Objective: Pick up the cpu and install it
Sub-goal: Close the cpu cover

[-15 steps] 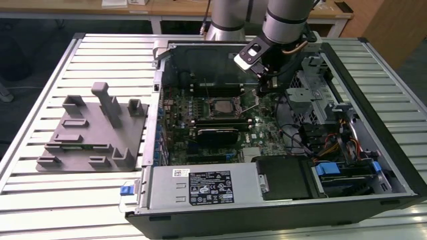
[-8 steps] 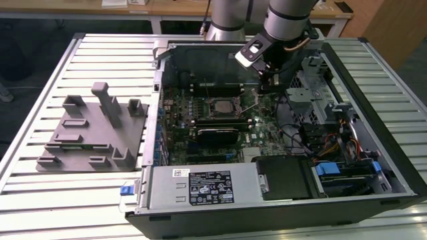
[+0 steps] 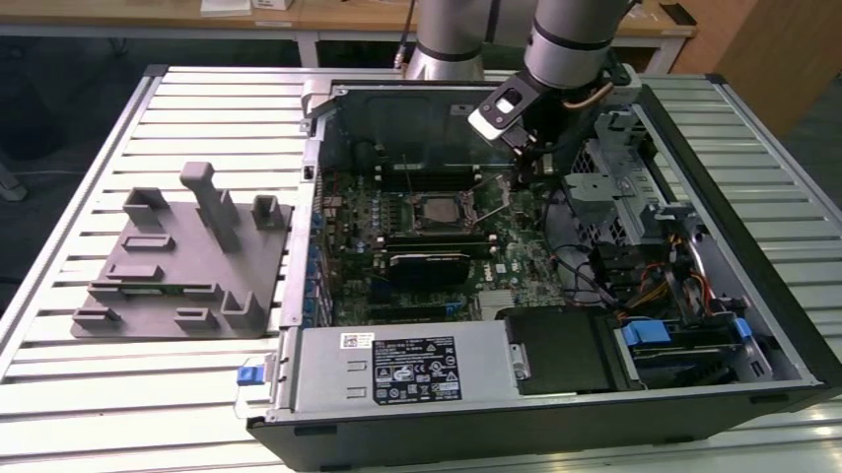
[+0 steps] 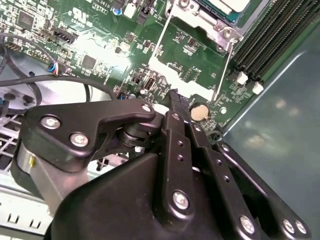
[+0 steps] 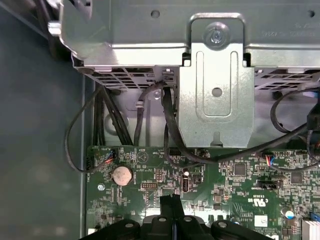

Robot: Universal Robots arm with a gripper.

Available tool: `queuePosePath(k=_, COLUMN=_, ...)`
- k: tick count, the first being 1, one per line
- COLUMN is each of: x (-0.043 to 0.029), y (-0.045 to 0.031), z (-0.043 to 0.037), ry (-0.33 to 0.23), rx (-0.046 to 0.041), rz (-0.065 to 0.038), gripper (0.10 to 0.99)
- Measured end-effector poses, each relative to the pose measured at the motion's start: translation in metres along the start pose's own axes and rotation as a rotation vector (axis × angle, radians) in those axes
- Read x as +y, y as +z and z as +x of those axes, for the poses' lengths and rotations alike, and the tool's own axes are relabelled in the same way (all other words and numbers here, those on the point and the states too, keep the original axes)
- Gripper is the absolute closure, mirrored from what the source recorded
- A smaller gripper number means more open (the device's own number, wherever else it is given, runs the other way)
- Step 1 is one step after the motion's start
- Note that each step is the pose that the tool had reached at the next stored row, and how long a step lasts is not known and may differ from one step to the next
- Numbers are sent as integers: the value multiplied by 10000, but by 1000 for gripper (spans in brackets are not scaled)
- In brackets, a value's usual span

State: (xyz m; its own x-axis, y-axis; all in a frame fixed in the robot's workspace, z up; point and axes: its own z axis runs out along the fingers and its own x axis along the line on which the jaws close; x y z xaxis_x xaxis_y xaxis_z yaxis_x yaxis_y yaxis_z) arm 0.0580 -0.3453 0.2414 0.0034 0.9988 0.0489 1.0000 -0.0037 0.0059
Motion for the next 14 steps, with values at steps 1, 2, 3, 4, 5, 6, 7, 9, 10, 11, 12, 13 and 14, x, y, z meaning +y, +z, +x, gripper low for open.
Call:
queuePosePath(k=1, x=0, y=17, z=-1, ry=-1, rx=-2, rz=-2, gripper=980)
queuePosePath(k=2, x=1, y=34, z=-2, ry=-2, rx=-4, rz=-2, gripper=980)
queuePosePath(k=3, x=1, y=43, z=-3, ry=-3, rx=-2, rz=0, gripper=980)
queuePosePath(k=4, x=0, y=43, z=-3, ry=-3, rx=-1, rz=2, gripper=980)
queuePosePath(k=5, x=0, y=43, z=-2, ry=-1, rx=0, rz=2, gripper=980)
queuePosePath(k=6, x=1, y=37, z=-2, ry=2, rx=4, rz=3, gripper=980)
queuePosePath(k=7, x=3, y=24, z=0, ry=4, rx=10, rz=5, gripper=980)
queuePosePath(k=9, x=40, y=-125, z=7, ry=0, rx=8, rz=1, gripper=980)
queuePosePath(k=10, x=40, y=-108, z=7, ry=1, rx=12, rz=-1, gripper=980)
queuePosePath(k=11, x=39, y=-108, z=6, ry=2, rx=7, rz=0, gripper=980)
queuePosePath(k=12, x=40, y=-109, z=6, ry=1, rx=4, rz=1, gripper=980)
queuePosePath(k=13, x=40, y=-109, z=6, ry=0, rx=3, rz=1, gripper=980)
queuePosePath(k=14, x=40, y=-109, z=5, ry=0, rx=2, rz=2, gripper=980)
